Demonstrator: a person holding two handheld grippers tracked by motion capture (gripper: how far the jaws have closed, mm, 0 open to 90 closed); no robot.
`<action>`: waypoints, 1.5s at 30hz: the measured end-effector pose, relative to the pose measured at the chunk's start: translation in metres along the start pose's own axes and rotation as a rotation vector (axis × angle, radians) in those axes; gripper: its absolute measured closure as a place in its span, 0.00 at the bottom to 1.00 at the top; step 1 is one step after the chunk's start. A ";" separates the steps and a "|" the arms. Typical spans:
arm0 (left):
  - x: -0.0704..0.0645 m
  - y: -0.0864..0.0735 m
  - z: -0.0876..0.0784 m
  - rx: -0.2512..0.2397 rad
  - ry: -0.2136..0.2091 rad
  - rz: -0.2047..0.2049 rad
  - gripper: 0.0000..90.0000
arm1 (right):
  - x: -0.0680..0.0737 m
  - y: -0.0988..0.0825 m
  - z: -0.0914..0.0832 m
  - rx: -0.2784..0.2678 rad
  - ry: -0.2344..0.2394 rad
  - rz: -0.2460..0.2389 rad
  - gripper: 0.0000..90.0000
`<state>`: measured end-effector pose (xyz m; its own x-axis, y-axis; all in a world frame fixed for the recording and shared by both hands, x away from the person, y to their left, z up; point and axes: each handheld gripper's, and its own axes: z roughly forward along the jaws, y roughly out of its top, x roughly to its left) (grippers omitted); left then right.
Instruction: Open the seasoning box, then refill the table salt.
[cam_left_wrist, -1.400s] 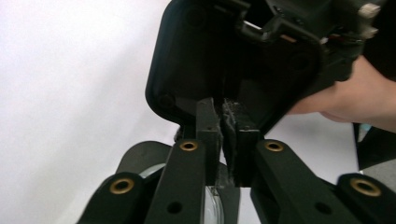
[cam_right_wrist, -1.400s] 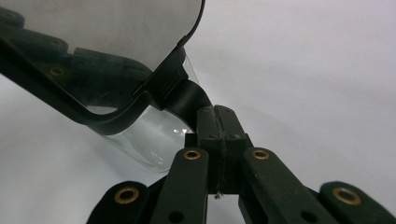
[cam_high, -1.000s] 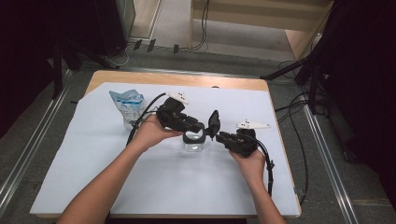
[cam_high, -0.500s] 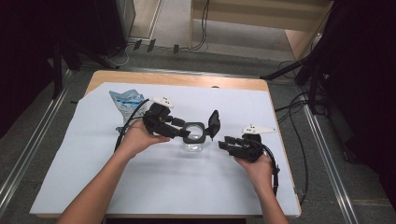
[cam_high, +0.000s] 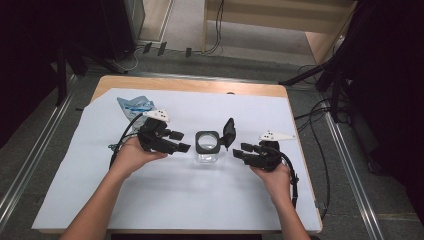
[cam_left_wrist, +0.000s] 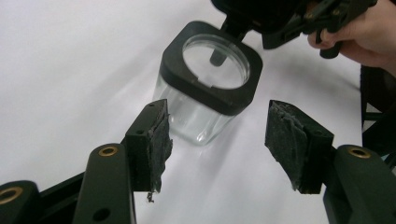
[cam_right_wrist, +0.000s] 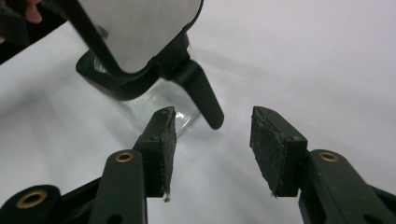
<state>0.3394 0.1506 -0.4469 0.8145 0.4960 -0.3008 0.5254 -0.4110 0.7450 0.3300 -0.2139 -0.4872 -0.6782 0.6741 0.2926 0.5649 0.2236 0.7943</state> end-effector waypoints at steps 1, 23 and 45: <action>0.000 -0.002 -0.001 0.000 0.011 0.002 0.46 | 0.000 0.001 0.001 0.001 -0.005 0.003 0.57; 0.017 -0.025 -0.047 -0.028 0.117 -0.053 0.48 | -0.005 0.003 0.010 0.013 -0.013 -0.016 0.61; 0.036 -0.046 -0.114 -0.121 0.267 -0.159 0.49 | -0.005 0.014 0.023 0.044 -0.002 -0.027 0.62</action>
<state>0.3166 0.2744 -0.4241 0.6231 0.7364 -0.2638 0.5945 -0.2266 0.7715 0.3523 -0.1980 -0.4905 -0.6928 0.6685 0.2704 0.5666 0.2727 0.7776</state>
